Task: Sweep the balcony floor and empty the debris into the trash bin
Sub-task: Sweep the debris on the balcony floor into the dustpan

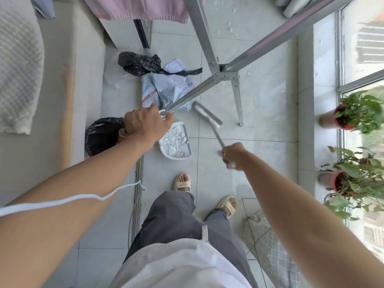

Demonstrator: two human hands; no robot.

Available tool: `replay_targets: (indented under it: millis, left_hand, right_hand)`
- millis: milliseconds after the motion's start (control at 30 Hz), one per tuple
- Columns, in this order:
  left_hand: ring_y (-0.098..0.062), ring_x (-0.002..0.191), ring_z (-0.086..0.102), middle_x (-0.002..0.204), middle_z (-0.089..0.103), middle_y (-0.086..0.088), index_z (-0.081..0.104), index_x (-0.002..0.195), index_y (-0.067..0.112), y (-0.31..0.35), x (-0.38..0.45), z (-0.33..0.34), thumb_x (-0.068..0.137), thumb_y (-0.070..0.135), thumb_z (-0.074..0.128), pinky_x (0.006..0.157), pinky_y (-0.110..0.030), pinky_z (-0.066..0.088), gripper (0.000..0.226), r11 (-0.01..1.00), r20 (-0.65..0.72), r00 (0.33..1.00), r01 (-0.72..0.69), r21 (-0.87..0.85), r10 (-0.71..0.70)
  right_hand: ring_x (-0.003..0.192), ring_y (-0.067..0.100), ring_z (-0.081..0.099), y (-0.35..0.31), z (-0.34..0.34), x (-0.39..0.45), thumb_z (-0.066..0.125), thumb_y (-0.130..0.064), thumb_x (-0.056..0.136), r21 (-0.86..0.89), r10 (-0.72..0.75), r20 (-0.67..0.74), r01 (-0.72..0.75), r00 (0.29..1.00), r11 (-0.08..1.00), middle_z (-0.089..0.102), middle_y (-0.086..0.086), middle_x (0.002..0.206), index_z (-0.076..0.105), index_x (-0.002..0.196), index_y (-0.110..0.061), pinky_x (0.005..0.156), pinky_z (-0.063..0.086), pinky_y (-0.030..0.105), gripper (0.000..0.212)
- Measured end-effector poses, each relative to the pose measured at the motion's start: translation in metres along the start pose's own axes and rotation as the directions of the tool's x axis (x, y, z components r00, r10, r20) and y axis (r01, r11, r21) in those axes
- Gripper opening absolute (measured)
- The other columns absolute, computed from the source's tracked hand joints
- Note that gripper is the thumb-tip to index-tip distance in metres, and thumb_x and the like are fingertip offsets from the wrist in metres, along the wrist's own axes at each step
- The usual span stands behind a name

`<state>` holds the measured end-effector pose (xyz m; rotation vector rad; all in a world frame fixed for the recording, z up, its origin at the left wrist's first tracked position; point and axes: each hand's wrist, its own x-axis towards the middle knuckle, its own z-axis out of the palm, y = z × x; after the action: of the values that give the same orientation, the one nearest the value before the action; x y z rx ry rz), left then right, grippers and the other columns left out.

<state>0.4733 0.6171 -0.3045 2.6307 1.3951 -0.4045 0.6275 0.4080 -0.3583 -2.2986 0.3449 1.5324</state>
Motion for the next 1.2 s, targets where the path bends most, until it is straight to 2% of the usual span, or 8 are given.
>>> replay_targets:
  millis: [133, 233, 467, 633, 733, 800, 933, 1200]
  left_hand:
    - [-0.037, 0.081, 0.064, 0.089, 0.069, -0.019, 0.061, 0.094, 0.013, 0.004, 0.004, -0.001, 0.086, 0.055, 0.035, 0.070, -0.038, 0.039, 0.050, 1.000, -0.010, 1.000, -0.013, 0.010, 0.013]
    - [-0.036, 0.082, 0.064, 0.090, 0.069, -0.019, 0.062, 0.094, 0.013, 0.004, 0.007, -0.003, 0.085, 0.055, 0.034, 0.071, -0.037, 0.040, 0.052, 1.000, -0.007, 1.000, -0.005, 0.012, 0.005]
    - [-0.037, 0.088, 0.064, 0.097, 0.069, -0.019, 0.065, 0.100, 0.014, 0.000, 0.007, -0.002, 0.087, 0.056, 0.036, 0.074, -0.036, 0.041, 0.053, 1.000, 0.011, 1.000, 0.025, -0.003, -0.025]
    - [-0.037, 0.089, 0.064, 0.099, 0.068, -0.020, 0.065, 0.103, 0.014, 0.006, -0.002, -0.001, 0.087, 0.057, 0.036, 0.075, -0.036, 0.041, 0.054, 1.000, 0.010, 1.000, 0.028, 0.001, -0.028]
    - [-0.038, 0.089, 0.064, 0.099, 0.068, -0.021, 0.064, 0.103, 0.013, 0.007, -0.010, 0.002, 0.087, 0.057, 0.035, 0.076, -0.037, 0.042, 0.055, 1.000, 0.006, 1.000, 0.021, -0.001, -0.021]
    - [-0.039, 0.091, 0.063, 0.101, 0.068, -0.022, 0.064, 0.104, 0.013, 0.005, -0.015, 0.003, 0.087, 0.057, 0.035, 0.077, -0.037, 0.041, 0.055, 1.000, 0.005, 1.000, 0.025, -0.002, -0.025]
    - [-0.039, 0.090, 0.063, 0.100, 0.068, -0.022, 0.064, 0.106, 0.013, -0.001, -0.030, 0.004, 0.086, 0.057, 0.035, 0.076, -0.037, 0.042, 0.056, 1.000, 0.011, 1.000, 0.020, -0.005, -0.020]
    - [-0.039, 0.095, 0.063, 0.103, 0.067, -0.022, 0.058, 0.106, 0.013, -0.019, -0.088, 0.010, 0.090, 0.055, 0.034, 0.073, -0.037, 0.040, 0.052, 1.000, 0.045, 0.999, -0.014, -0.014, 0.014]
  right_hand:
    - [0.051, 0.015, 0.051, 0.054, -0.011, -0.030, 0.052, -0.006, 0.089, -0.206, -0.031, 0.045, 0.040, 0.999, 0.978, 0.052, 0.005, 0.070, 0.049, 0.076, -0.013, 0.043, 0.046, 0.021, 0.015]
    - [0.047, 0.013, 0.049, 0.081, -0.025, -0.046, 0.055, -0.009, 0.087, -0.210, -0.003, 0.053, 0.015, 0.999, 0.978, 0.053, 0.004, 0.065, 0.054, 0.079, -0.011, 0.037, 0.043, 0.019, 0.009]
    - [0.037, 0.013, 0.039, 0.106, -0.061, -0.061, 0.048, -0.001, 0.087, 0.292, 0.135, 0.169, -0.180, 0.976, 0.939, 0.050, 0.012, 0.059, 0.057, 0.082, -0.001, 0.034, 0.032, 0.016, 0.011]
    - [0.041, 0.015, 0.040, 0.134, -0.024, -0.056, 0.048, -0.004, 0.087, 0.327, 0.177, 0.163, -0.222, 0.971, 0.919, 0.052, 0.011, 0.059, 0.061, 0.089, 0.003, 0.040, 0.030, 0.019, 0.015]
    - [0.038, 0.014, 0.039, 0.135, -0.004, -0.063, 0.044, -0.001, 0.087, 0.415, 0.157, 0.236, -0.246, 0.959, 0.876, 0.050, 0.010, 0.057, 0.059, 0.082, 0.000, 0.037, 0.030, 0.017, 0.016]
    - [0.035, 0.012, 0.039, 0.145, -0.005, -0.070, 0.044, 0.000, 0.088, 0.505, 0.120, 0.294, -0.260, 0.948, 0.823, 0.050, 0.010, 0.055, 0.055, 0.078, -0.002, 0.034, 0.030, 0.015, 0.015]
    - [0.032, 0.009, 0.041, 0.197, -0.017, -0.083, 0.041, -0.003, 0.094, 0.745, 0.010, 0.393, -0.325, 0.919, 0.583, 0.048, 0.009, 0.059, 0.052, 0.086, -0.004, 0.027, 0.031, 0.013, 0.014]
    - [0.029, 0.008, 0.038, 0.261, -0.029, -0.100, 0.039, -0.007, 0.097, 0.855, -0.010, 0.318, -0.282, 0.948, 0.435, 0.046, 0.005, 0.049, 0.049, 0.081, -0.007, 0.026, 0.028, 0.010, 0.019]
